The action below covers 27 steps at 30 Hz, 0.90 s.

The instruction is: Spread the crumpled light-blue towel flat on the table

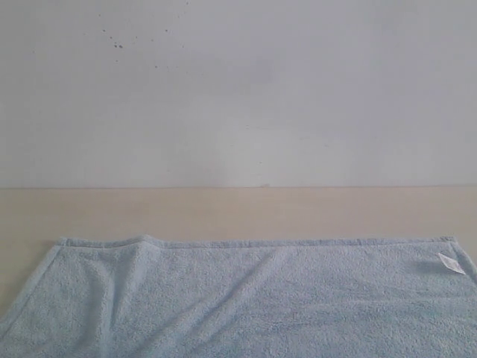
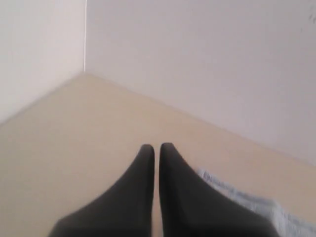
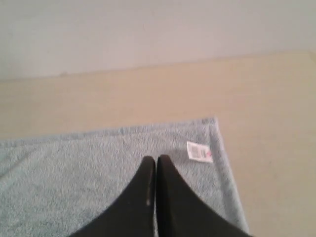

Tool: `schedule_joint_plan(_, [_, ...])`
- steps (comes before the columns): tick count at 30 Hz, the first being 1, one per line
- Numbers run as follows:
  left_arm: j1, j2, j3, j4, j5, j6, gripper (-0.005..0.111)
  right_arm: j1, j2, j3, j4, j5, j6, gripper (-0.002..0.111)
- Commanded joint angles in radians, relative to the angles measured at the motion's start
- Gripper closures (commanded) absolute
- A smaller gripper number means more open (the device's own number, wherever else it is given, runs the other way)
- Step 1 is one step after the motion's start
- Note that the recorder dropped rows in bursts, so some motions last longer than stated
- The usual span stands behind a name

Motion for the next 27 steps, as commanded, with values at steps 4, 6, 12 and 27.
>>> schedule_joint_plan(4, [0.0, -0.382, 0.014, -0.117, 0.12, 0.275, 0.103, -0.008, -0.46, 0.139, 0.002, 0.018, -0.039, 0.109])
schedule_joint_plan(6, [0.0, -0.474, 0.021, -0.145, 0.163, 0.367, 0.103, -0.008, -0.575, 0.139, 0.015, 0.067, -0.039, 0.109])
schedule_joint_plan(12, [-0.002, -0.498, 0.027, -0.331, 0.212, 0.636, 0.103, 0.01, -0.779, 0.139, 0.01, 0.175, -0.077, 0.109])
schedule_joint_plan(27, [-0.002, -0.483, 0.5, -0.704, -0.399, 0.886, 0.103, 0.062, -0.781, 0.489, -0.138, -0.017, -0.117, 0.108])
